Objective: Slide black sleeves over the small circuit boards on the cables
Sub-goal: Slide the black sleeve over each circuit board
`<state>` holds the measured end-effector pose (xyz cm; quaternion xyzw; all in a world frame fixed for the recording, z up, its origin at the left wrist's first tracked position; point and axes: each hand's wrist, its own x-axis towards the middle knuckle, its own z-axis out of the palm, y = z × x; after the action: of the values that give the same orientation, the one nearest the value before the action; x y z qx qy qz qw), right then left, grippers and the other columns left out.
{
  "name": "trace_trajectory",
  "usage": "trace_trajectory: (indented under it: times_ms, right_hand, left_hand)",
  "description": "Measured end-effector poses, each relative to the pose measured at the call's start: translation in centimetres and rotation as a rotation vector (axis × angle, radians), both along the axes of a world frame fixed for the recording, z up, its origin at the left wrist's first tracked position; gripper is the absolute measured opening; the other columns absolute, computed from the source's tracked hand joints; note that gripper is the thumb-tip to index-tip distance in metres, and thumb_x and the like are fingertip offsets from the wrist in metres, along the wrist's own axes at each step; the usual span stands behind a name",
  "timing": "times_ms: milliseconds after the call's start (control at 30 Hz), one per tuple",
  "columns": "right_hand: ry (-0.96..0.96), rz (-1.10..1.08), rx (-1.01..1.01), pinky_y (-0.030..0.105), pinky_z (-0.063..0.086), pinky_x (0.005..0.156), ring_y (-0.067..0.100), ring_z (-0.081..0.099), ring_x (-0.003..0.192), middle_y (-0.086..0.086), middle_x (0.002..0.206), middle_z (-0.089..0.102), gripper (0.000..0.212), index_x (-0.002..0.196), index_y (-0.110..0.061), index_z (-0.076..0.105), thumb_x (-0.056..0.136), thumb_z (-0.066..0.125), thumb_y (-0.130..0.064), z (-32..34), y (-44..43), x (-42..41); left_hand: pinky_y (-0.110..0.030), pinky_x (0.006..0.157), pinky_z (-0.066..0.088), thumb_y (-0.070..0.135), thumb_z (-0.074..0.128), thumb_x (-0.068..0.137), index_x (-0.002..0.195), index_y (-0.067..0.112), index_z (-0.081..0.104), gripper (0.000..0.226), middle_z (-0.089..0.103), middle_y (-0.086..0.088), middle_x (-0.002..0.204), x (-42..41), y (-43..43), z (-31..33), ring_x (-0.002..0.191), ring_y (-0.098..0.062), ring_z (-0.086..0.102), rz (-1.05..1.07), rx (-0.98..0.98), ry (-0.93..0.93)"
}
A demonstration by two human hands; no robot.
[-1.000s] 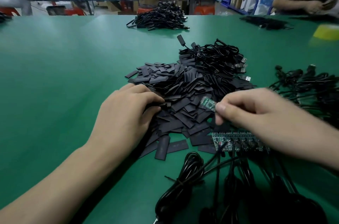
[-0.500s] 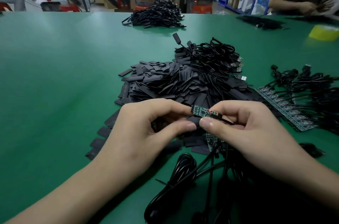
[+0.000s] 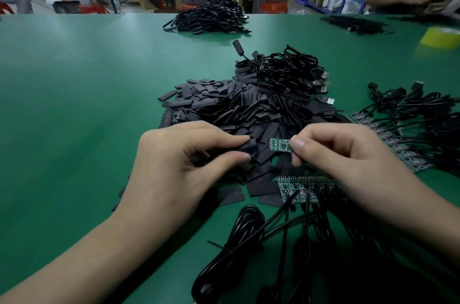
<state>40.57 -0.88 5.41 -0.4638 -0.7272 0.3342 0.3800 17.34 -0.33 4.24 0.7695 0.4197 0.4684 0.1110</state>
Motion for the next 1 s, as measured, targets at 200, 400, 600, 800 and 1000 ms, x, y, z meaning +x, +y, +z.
trace_trajectory:
  times_ms: [200, 400, 600, 800, 1000]
  right_hand:
    - [-0.041, 0.042, -0.044, 0.056, 0.045, 0.071, 0.042, 0.054, 0.069, 0.027, 0.077, 0.059, 0.041, 0.080, -0.026, 0.072, 0.084, 0.052, -0.062, -0.11, -0.15, -0.25]
    - [-0.040, 0.039, -0.078, 0.034, 0.028, 0.057, 0.021, 0.035, 0.057, 0.003, 0.059, 0.045, 0.033, 0.075, -0.027, 0.071, 0.089, 0.057, -0.054, -0.32, -0.07, -0.12]
    - [0.073, 0.014, -0.253, 0.009, 0.025, 0.040, 0.002, 0.028, 0.040, -0.011, 0.046, 0.039, 0.038, 0.068, -0.022, 0.072, 0.082, 0.058, -0.054, -0.14, 0.04, -0.21]
    - [-0.029, -0.001, -0.117, 0.033, 0.038, 0.062, 0.028, 0.045, 0.056, 0.011, 0.061, 0.060, 0.034, 0.077, -0.027, 0.074, 0.093, 0.062, -0.055, -0.66, -0.10, -0.28]
    - [0.006, 0.033, -0.176, 0.008, 0.030, 0.051, -0.003, 0.040, 0.048, -0.016, 0.051, 0.053, 0.034, 0.074, -0.027, 0.074, 0.086, 0.056, -0.054, -0.67, 0.43, 0.15]
  left_hand:
    - [-0.016, 0.075, 0.052, 0.030, 0.083, 0.079, 0.096, 0.023, 0.082, 0.019, 0.074, 0.017, 0.090, 0.09, -0.01, -0.14, 0.083, 0.000, 0.070, -0.032, 0.005, 0.049]
    - [-0.026, 0.074, 0.056, 0.033, 0.078, 0.083, 0.101, 0.027, 0.080, 0.019, 0.072, 0.016, 0.094, -0.13, -0.12, -0.10, 0.084, -0.003, 0.070, -0.043, 0.062, 0.135]
    - [-0.032, 0.068, 0.058, 0.032, 0.075, 0.089, 0.106, 0.026, 0.079, 0.019, 0.072, 0.014, 0.098, -0.16, -0.04, -0.14, 0.077, -0.008, 0.069, -0.047, 0.182, 0.277]
    - [-0.028, 0.072, 0.057, 0.031, 0.076, 0.085, 0.105, 0.023, 0.080, 0.022, 0.073, 0.012, 0.096, -0.23, 0.02, -0.05, 0.080, -0.004, 0.069, -0.078, 0.084, 0.255]
    - [-0.024, 0.074, 0.055, 0.035, 0.074, 0.085, 0.104, 0.023, 0.081, 0.024, 0.074, 0.015, 0.093, -0.11, -0.02, 0.33, 0.081, 0.002, 0.068, -0.121, -0.030, 0.243]
